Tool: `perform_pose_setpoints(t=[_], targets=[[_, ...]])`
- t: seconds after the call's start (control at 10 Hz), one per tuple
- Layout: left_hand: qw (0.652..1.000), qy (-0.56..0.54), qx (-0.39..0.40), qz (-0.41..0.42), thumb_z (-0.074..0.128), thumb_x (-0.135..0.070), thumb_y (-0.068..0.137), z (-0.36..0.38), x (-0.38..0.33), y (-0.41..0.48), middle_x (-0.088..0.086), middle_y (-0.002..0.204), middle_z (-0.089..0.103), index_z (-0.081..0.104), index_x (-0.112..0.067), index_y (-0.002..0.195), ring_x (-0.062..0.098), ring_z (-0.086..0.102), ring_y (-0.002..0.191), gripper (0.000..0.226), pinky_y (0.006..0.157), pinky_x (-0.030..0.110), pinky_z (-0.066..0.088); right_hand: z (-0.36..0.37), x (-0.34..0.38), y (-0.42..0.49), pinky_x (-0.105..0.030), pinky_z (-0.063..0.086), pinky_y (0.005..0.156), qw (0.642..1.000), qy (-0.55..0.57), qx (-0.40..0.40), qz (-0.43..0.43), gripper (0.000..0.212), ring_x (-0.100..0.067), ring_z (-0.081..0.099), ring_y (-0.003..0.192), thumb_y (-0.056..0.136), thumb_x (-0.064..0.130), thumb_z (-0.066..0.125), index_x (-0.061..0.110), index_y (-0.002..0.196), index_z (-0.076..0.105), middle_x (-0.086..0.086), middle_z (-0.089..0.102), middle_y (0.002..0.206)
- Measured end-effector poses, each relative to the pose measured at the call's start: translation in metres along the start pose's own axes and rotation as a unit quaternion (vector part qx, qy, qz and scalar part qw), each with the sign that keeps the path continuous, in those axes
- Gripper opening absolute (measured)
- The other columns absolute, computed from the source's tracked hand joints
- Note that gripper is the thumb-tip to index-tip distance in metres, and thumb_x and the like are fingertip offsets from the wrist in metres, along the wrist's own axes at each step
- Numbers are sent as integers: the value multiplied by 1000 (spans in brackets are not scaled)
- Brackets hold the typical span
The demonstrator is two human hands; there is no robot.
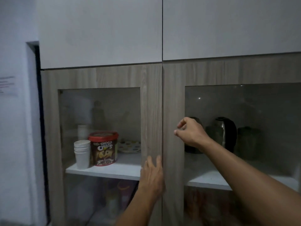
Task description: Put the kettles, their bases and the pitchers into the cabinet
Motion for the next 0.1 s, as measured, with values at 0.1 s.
perform_pose_setpoints(t=[0.1], targets=[[999, -16, 27, 4, 47, 1, 89, 17, 20, -50, 17, 145, 27, 33, -11, 139, 36, 41, 133, 53, 108, 46, 40, -22, 21, -34, -35, 53, 69, 990, 139, -14, -6, 10, -23, 68, 89, 89, 16, 70, 20, 84, 62, -7, 69, 92]])
Point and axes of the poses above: each hand's wrist, its own y-axis towards the middle knuckle, its own z-axis out of the palm, x = y × z, the point moved 3 cm from there along y, towards the middle knuckle
